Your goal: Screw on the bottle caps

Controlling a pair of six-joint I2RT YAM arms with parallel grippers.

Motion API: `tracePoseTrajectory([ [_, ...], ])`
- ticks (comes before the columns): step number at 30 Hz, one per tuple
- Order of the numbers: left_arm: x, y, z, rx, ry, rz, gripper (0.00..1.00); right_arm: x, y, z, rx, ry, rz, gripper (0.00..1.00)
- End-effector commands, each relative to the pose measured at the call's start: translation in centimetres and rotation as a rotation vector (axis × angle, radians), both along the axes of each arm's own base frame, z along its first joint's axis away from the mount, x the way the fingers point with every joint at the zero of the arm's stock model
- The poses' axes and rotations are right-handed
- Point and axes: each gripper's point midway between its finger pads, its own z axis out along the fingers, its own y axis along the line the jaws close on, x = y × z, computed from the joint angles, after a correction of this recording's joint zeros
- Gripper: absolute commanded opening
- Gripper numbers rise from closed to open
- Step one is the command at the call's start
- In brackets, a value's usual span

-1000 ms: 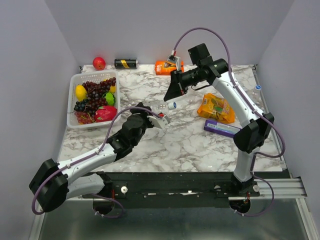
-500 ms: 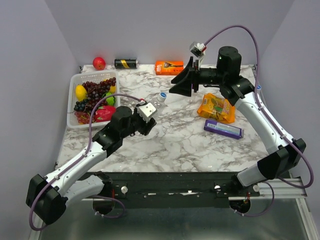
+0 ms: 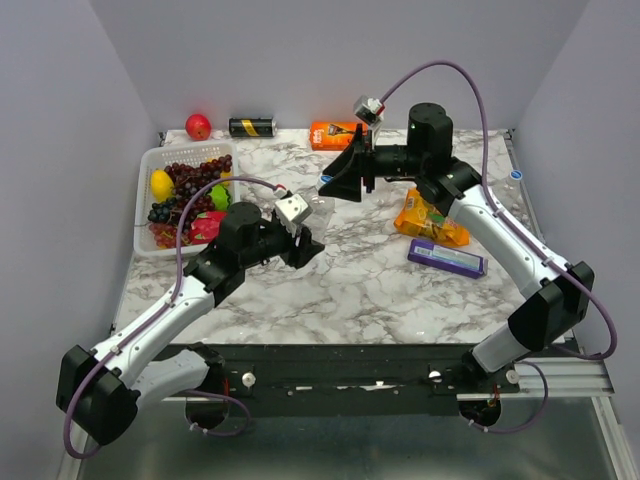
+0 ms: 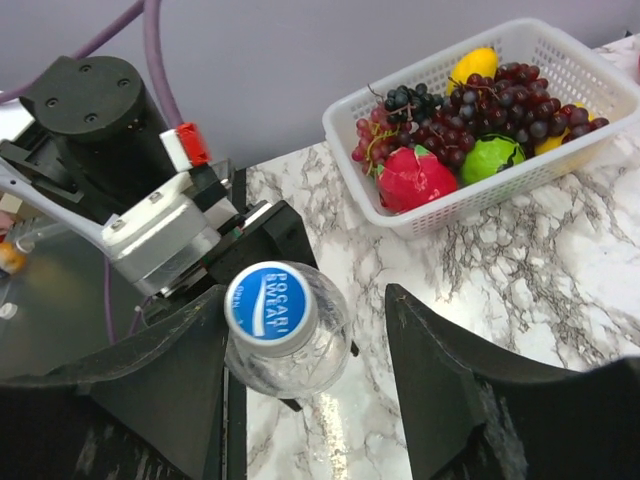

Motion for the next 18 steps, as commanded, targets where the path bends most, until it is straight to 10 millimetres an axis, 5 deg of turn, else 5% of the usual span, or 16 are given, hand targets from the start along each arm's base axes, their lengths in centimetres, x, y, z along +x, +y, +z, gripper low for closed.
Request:
tracePoseTrajectory([
  [1,-0.3,-0.8,2.1,-0.050,-0.026,-0.045,0.00,0.9,1.1,0.6,0.021,-0.005,-0.024,0.66],
  [5,-0.3,-0.8,1.8,-0.044,-0.023,-0.048,0.00,1.4,1.6,0.6,0.030,0.012,-0.027,0.38],
  [6,-0.2,-0.6,1.2,-0.028,-0.011,-0.042,0.11,1.5,1.6,0.5,0.032,0.005,-0.030,0.29],
  [7,0.3,-0.2,0.8,-0.006,-0.011,-0.007,0.52,1.8,1.6,0.5,0.028,-0.030,-0.032,0.25],
  [10,1.7,2.4,-1.8,0.089,0.005,0.126,0.99,2.9,1.2,-0.3,-0.011,-0.145,-0.075,0.17],
  [18,1.9,10.4,-7.3,0.354,0.062,0.324,0.99,5.6,0.5,-4.9,-0.128,-0.331,-0.135,0.09],
])
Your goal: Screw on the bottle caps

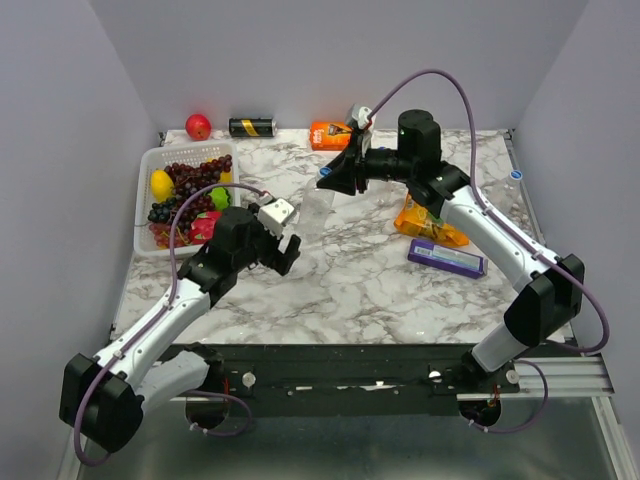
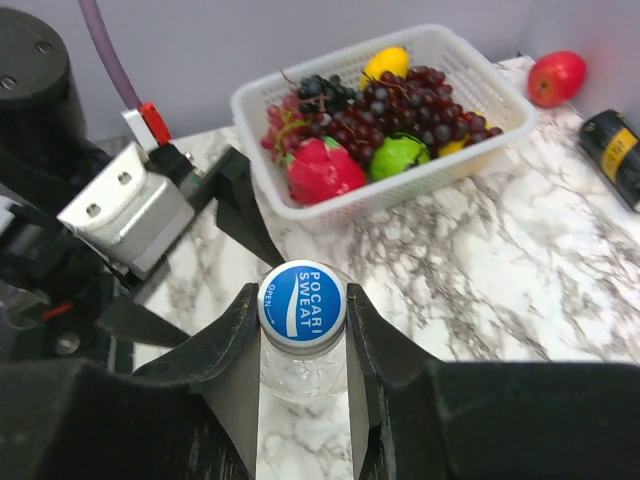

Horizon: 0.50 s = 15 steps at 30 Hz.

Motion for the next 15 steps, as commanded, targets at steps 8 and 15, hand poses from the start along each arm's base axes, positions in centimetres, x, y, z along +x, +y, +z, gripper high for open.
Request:
tracePoseTrajectory([
  [8,-0.5,8.2,-2.4,0.175,0.052,0.210,0.99,5.9,-0.2,-7.0,-0.144,-0.157,-0.150,0.09],
  [15,0.4,9.7,-2.2,0.149,0.071,0.276,0.99,7.9,0.6,-9.9,-0.154,-0.145,-0.172,0.11],
])
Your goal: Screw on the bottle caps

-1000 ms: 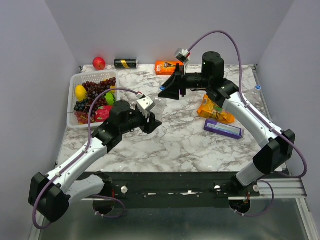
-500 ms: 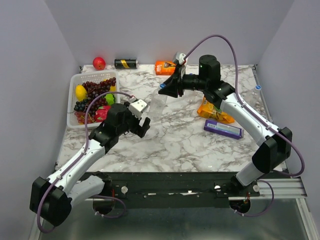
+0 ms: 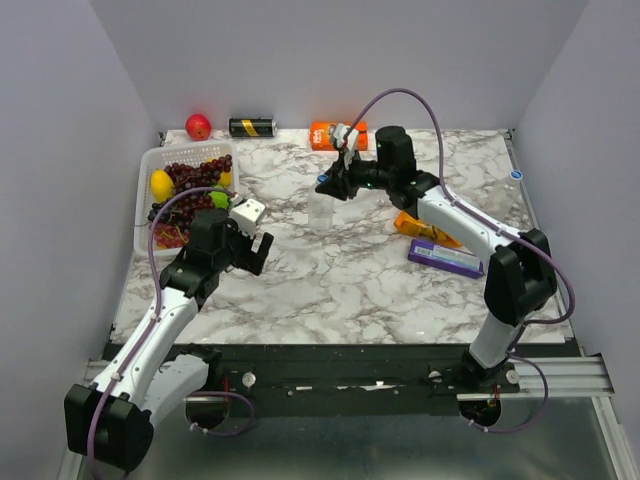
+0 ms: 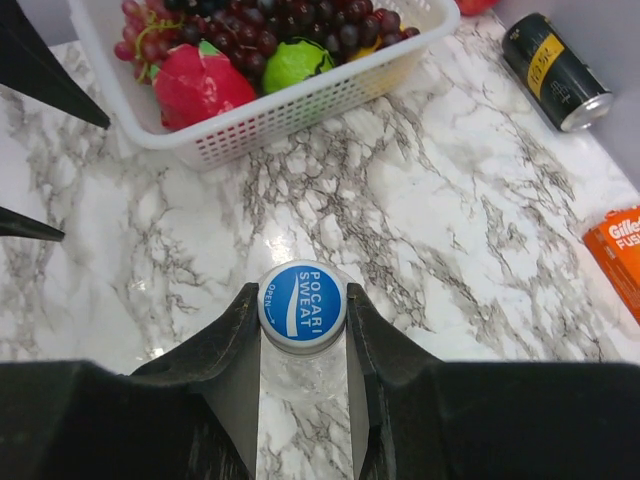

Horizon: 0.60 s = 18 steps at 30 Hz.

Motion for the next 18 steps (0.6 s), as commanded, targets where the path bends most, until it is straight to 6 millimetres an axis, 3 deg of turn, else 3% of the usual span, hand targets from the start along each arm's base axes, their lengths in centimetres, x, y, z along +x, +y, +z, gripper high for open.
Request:
tracePoseTrajectory([
  [1,0.3,0.9,0.3,-0.004,0.008,0.038,0.99,2.2,0.5,-0.6,0.006,-0.064,-0.040,0.11],
  [12,0.5,1.3,0.3,-0.008,0.012,0.047,0.99,2.6,0.5,-3.6,-0.024,-0.023,-0.055,0.21],
  [18,0.6,1.1,0.2,-0.014,0.012,0.039,0.99,2.4,0.4,-4.2,-0.029,-0.008,-0.056,0.39],
])
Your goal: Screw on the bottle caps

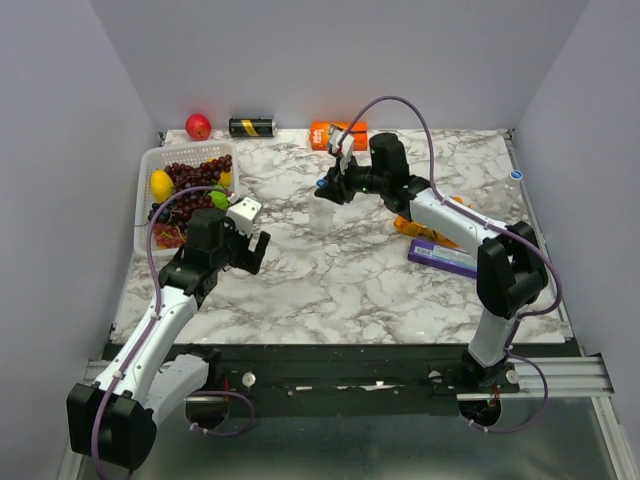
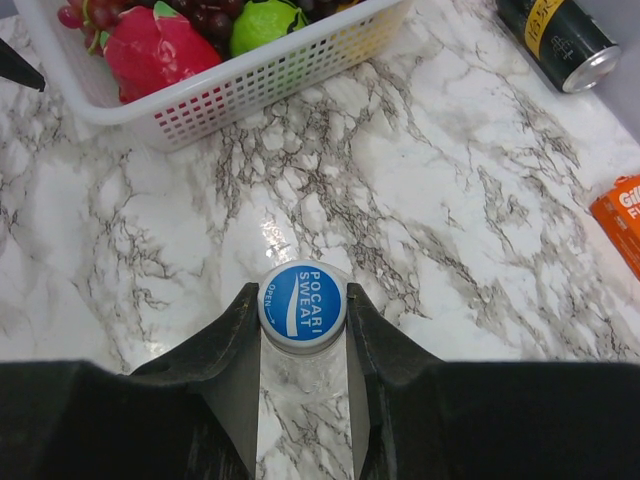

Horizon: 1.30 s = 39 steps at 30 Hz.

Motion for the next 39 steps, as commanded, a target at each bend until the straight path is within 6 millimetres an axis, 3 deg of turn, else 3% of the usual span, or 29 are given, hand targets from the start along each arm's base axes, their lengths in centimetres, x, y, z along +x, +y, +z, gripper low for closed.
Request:
tracePoseTrajectory([
  [1,0.2,-0.3,0.5,-0.019,-0.003,-0.009,0.99,0.5,0.1,-0.4,0.001,-0.020,-0.010,0.42],
  [19,0.1,-0.6,0.4,-0.029,0.006,-0.026,0.99,0.7,0.3,-0.4,0.007,-0.004,-0.014,0.65],
  [24,0.0,-0.7,0.3,-0.032,0.011,-0.034,0.99,0.3,0.5,1.4,0.033,-0.026,0.005,0.75],
  [25,0.1,-0.8,0.4,-0.035,0.008,-0.034,0.99,0.2,0.5,1.7,0.039,-0.026,0.007,1.00],
  [29,0.2,-1.0,0.4,-0.047,0.004,-0.035,0.99,-0.7,0.4,4.7,0.081,-0.025,0.017,1.00],
  [33,0.4,-1.1,0.9,-0.060,-0.009,-0.031,0.99,-2.1,-0.5,8.2,0.105,-0.057,0.011,1.00],
  [35,0.6,-1.2,1.2,-0.071,-0.022,-0.026,0.99,-2.8,-1.2,8.5,0.096,-0.015,-0.017,1.00],
  [38,1.2,-1.4,2.0,-0.099,-0.050,-0.010,0.99,-1.5,-3.8,9.0,0.071,0.079,-0.253,1.00],
  [39,1.4,-1.4,2.0,-0.104,-0.050,-0.007,0.99,0.1,-5.9,8.8,0.039,0.082,-0.418,1.00],
])
